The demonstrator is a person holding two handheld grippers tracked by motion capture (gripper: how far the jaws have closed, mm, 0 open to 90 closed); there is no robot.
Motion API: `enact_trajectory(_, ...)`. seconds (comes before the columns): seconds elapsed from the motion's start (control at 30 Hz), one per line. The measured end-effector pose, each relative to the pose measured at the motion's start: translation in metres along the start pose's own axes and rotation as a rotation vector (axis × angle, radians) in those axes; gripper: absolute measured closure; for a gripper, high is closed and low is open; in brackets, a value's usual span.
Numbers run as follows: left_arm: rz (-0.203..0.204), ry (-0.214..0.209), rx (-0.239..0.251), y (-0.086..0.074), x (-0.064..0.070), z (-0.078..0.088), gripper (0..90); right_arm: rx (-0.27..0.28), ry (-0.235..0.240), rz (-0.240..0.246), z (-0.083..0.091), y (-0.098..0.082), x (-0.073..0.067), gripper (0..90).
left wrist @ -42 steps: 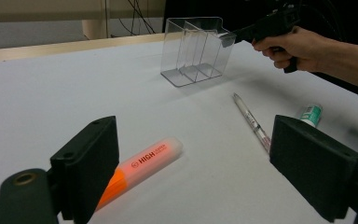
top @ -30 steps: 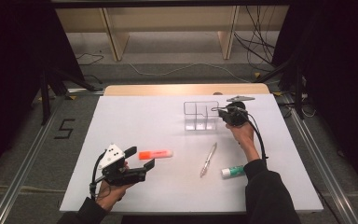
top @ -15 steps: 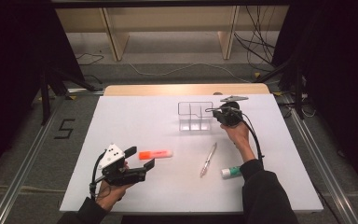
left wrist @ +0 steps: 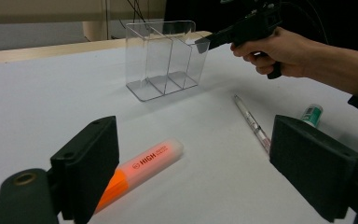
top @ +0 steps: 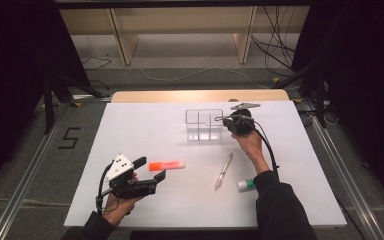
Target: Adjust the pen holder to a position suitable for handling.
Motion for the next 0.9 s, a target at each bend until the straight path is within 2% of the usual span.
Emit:
enact_trajectory(0.33,0.000,-0.001,0.000,0.000,0.000,0.000,15.0,-0.011,0.002,0.006,-0.001,0.000,-0.002,89.9)
enact_trajectory(0.43,-0.003,-0.001,-0.004,0.000,-0.001,0.000,15.0,-0.020,0.006,0.005,0.001,-0.001,-0.001,86.3)
enact_trajectory(0.7,-0.003,0.000,-0.002,0.000,-0.001,0.000,15.0,-0.022,-0.002,0.020,0.022,0.000,0.004,73.7)
enact_trajectory(0.9,0.000,0.001,-0.003,0.000,-0.001,0.000,15.0,0.003,0.005,0.023,0.042,0.002,0.004,65.2)
Point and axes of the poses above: each handheld gripper's, and its own axes: z roughly backward along the jaws, y roughly out of its top, x roughly to its right, the point moved 10 cm from there along -z, roughly forward along the jaws, and after that the axes turned 13 degrees about y, right-handed, at the moved point
